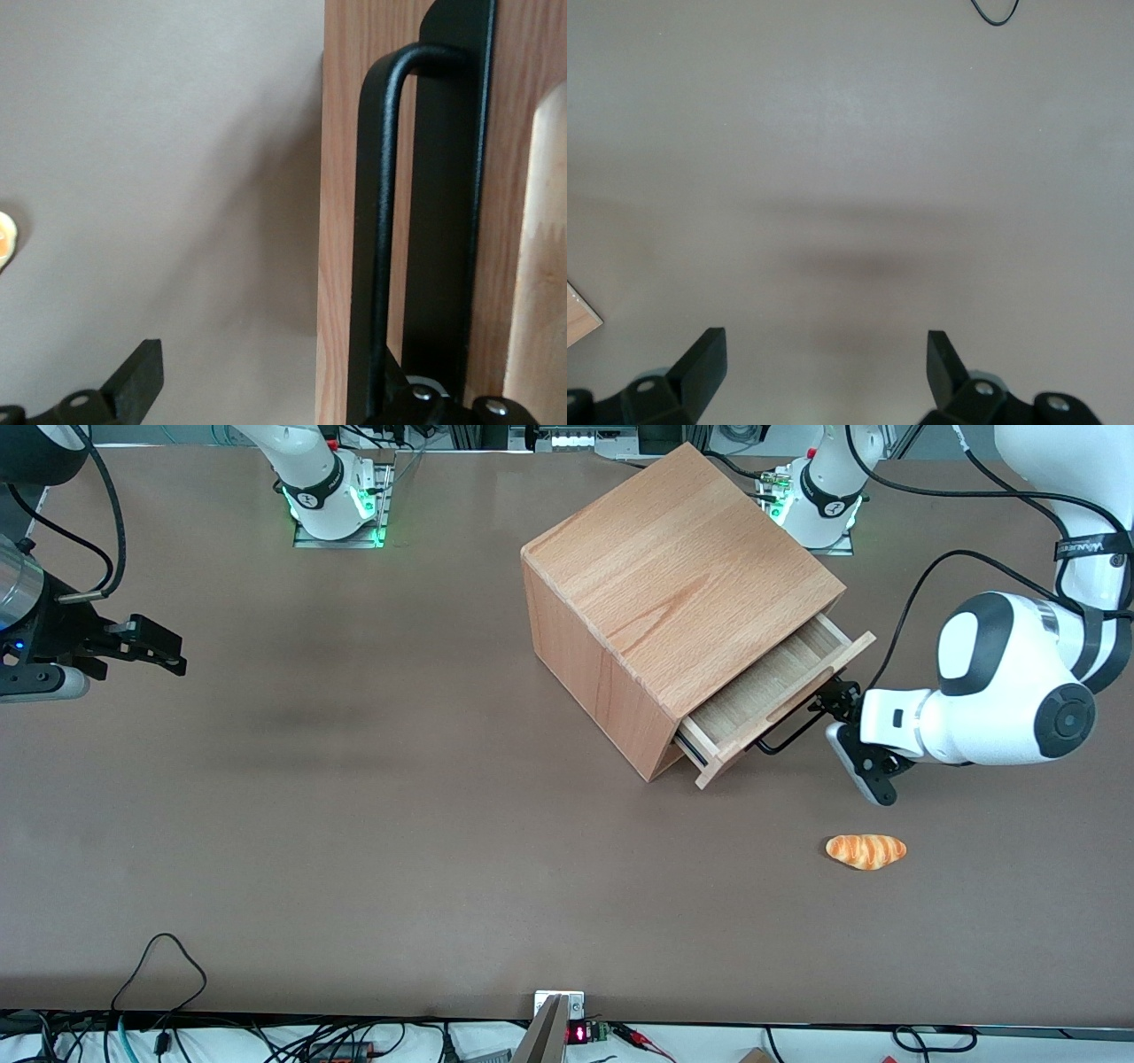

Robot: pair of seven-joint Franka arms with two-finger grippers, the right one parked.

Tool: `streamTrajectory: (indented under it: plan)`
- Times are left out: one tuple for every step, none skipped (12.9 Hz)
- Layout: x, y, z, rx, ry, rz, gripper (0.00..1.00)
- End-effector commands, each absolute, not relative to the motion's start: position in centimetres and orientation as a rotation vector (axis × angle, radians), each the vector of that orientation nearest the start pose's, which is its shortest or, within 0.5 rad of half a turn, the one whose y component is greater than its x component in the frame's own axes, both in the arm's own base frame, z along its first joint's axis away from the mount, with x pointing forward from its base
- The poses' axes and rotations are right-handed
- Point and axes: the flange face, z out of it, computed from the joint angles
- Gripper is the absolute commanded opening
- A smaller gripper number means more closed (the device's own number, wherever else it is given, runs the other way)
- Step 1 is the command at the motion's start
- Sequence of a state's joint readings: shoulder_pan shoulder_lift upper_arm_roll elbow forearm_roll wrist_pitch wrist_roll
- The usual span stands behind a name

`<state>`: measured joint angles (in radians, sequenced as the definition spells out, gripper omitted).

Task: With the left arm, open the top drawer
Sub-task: 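Pull the handle with the left gripper, sliding the drawer out of the cabinet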

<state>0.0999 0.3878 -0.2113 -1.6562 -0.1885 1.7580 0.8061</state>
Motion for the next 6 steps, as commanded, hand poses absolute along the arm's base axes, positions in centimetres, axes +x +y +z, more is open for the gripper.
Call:
streamTrajectory:
  plan:
    - [63.8,-6.4,37.0,-3.227,1.346,0.290,1.00]
    - [63.8,-6.1,36.9,-3.245,1.305,0.296,1.00]
    - [64.0,-6.0,36.9,-3.283,1.265,0.289,1.00]
    - [64.6,-5.4,36.9,-3.332,1.221,0.273,1.00]
    - [64.9,-4.6,37.1,-3.350,1.188,0.266,1.00]
    - [65.0,-4.3,37.0,-3.356,1.179,0.275,1.00]
